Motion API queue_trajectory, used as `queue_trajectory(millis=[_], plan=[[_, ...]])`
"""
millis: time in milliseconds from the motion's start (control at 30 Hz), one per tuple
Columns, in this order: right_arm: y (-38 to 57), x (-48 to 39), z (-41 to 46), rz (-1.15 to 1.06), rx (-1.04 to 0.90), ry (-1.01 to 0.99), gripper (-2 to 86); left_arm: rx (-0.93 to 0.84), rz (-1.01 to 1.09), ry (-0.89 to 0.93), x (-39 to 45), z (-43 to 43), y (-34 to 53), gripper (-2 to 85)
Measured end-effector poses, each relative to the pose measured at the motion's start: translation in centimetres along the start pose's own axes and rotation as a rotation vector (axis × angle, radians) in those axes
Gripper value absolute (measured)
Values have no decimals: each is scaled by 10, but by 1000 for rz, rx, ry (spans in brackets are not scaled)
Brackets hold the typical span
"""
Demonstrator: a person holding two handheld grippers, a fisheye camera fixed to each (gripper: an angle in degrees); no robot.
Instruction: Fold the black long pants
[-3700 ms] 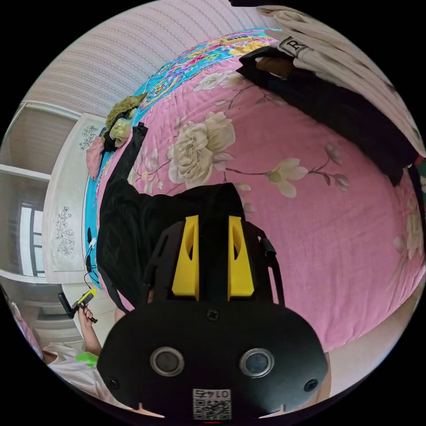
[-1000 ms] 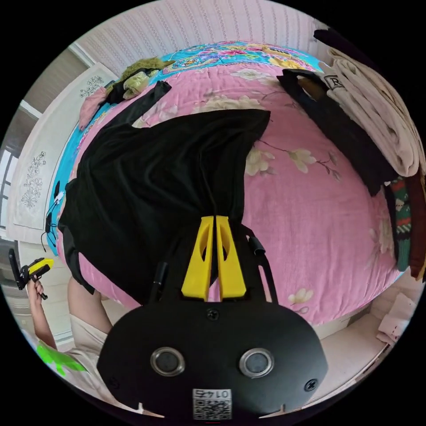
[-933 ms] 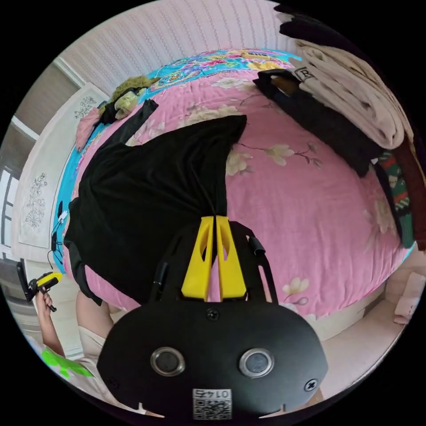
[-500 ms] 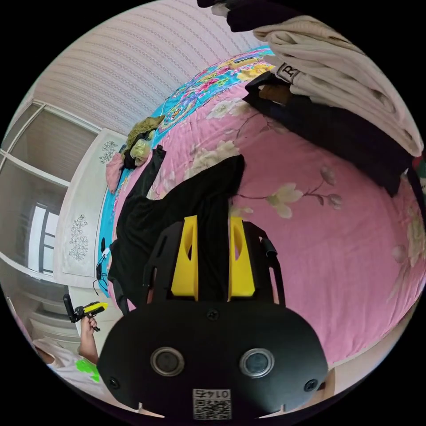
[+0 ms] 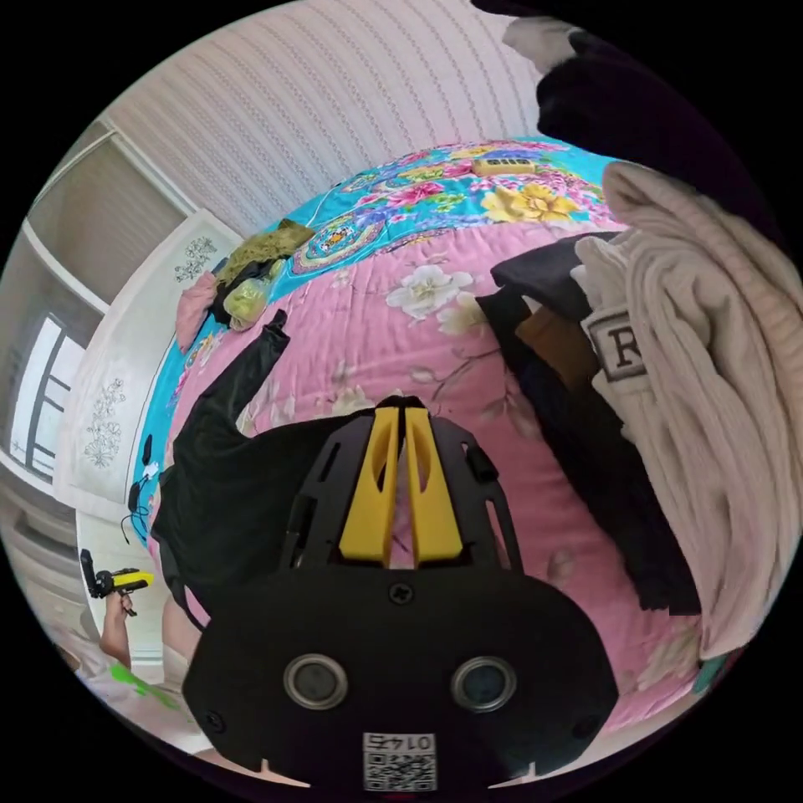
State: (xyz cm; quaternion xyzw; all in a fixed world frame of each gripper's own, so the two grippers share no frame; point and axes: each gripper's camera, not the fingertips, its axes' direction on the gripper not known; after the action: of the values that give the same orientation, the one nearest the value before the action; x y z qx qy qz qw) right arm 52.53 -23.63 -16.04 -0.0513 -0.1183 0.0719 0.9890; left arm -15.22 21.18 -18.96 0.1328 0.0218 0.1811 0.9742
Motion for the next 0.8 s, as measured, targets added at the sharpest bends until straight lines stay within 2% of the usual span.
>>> queue_trajectory(millis=[100,233,400,533,667,800], plan=[[9,11,9,29,-110,-60,64,1,10,-2,2,-3,2,-10],[63,12,-10,31,-78,-189,82,16,19,12,0,-8,8,-10],[205,-27,-22,86,-155,-265,107,61,0,45,-2,-17,19,-10],[276,-70,-11,102,-232,-98,102,69,-7,14,-2,-28,31,-10],[307,-100,-15,154,-150,138,86,107,-21,7,-4,-46,48,-10],[322,-107,-18,234,-56,116,77,142,-34,13,-7,-63,63,-10]])
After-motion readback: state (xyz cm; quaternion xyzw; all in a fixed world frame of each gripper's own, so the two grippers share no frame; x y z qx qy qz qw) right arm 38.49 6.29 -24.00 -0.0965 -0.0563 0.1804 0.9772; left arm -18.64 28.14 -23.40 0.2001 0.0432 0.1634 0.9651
